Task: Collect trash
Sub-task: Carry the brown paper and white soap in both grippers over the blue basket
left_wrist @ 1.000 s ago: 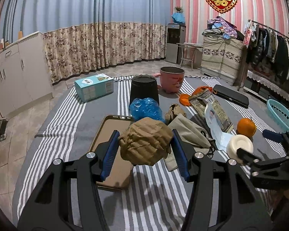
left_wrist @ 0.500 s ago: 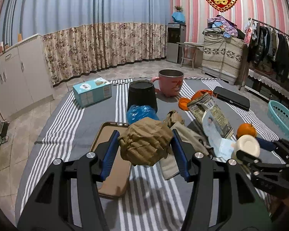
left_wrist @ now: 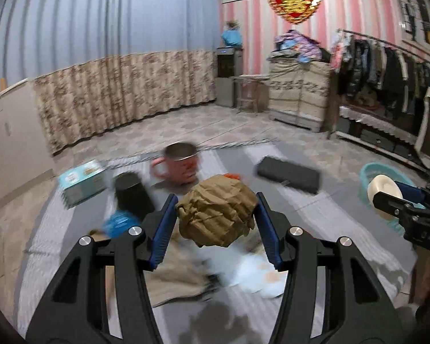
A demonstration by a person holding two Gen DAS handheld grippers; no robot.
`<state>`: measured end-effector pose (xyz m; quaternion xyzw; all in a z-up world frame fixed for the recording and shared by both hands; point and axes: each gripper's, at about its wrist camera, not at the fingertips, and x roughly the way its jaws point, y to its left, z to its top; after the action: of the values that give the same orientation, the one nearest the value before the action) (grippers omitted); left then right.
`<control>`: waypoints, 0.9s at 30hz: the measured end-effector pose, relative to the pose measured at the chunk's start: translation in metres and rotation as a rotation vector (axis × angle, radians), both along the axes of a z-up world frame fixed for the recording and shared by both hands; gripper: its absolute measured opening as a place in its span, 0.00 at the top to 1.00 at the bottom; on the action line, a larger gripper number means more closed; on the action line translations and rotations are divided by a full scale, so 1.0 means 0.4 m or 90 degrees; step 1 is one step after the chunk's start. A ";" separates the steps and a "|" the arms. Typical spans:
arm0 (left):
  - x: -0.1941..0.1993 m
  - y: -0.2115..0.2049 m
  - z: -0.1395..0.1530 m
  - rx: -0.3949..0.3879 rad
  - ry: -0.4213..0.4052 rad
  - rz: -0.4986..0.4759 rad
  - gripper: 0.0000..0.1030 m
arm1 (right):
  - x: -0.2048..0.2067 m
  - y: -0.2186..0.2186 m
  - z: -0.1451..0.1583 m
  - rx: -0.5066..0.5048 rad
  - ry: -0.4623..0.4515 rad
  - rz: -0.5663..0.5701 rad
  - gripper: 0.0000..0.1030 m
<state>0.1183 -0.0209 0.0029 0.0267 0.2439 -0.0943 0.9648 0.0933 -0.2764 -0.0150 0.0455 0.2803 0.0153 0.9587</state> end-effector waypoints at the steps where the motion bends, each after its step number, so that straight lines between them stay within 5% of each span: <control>1: 0.008 -0.036 0.009 -0.006 -0.001 -0.016 0.49 | -0.002 -0.034 0.006 0.000 -0.001 -0.013 0.41; 14: 0.093 -0.447 0.031 -0.056 0.023 -0.177 0.49 | -0.005 -0.485 0.004 -0.019 0.032 -0.194 0.41; 27: 0.149 -0.810 -0.073 -0.020 0.066 -0.289 0.49 | 0.003 -0.658 -0.063 -0.018 0.059 -0.238 0.41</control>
<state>0.1778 -0.3449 -0.0262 0.0608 0.2793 -0.3138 0.9054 0.0945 -0.5396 -0.0403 0.0841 0.3114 -0.1689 0.9314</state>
